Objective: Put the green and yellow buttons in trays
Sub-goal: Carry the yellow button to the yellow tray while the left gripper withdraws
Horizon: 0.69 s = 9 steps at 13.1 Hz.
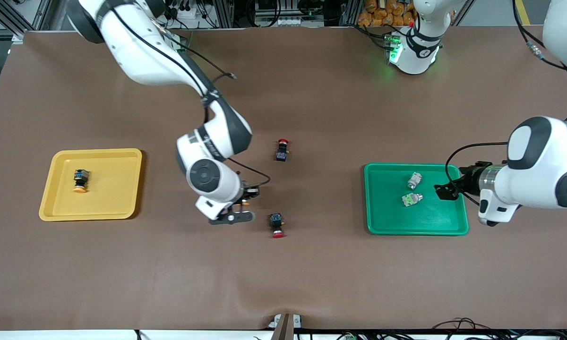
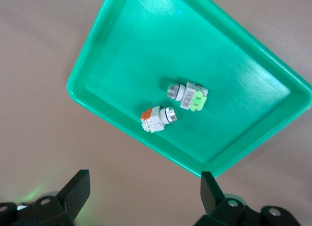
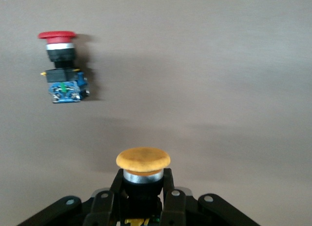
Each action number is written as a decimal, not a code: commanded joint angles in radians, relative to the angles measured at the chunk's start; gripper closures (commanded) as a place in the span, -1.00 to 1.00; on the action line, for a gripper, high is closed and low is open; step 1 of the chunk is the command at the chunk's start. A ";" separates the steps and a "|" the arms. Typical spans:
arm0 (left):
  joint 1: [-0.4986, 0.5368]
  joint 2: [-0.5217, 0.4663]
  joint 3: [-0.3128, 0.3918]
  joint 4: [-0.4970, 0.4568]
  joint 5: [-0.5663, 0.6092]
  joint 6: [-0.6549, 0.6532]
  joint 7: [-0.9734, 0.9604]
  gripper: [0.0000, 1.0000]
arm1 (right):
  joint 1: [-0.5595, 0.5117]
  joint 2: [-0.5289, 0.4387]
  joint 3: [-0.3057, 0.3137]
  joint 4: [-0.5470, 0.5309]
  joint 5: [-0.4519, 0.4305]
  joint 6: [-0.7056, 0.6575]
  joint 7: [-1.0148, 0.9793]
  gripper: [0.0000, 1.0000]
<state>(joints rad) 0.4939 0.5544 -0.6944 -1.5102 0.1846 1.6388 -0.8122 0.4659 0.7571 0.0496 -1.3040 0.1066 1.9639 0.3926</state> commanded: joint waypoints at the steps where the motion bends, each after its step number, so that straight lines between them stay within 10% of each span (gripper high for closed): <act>1: 0.003 -0.083 -0.013 0.015 -0.007 -0.036 0.057 -1.00 | -0.074 -0.073 0.012 -0.024 0.013 -0.101 0.011 1.00; 9: 0.025 -0.257 -0.007 0.068 -0.002 -0.036 0.327 -1.00 | -0.298 -0.243 0.007 -0.153 -0.045 -0.209 -0.184 1.00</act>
<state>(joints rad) 0.4986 0.3467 -0.7053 -1.4460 0.1846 1.6209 -0.5733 0.2168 0.5914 0.0392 -1.3478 0.0869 1.7444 0.2219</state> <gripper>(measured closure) 0.000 0.674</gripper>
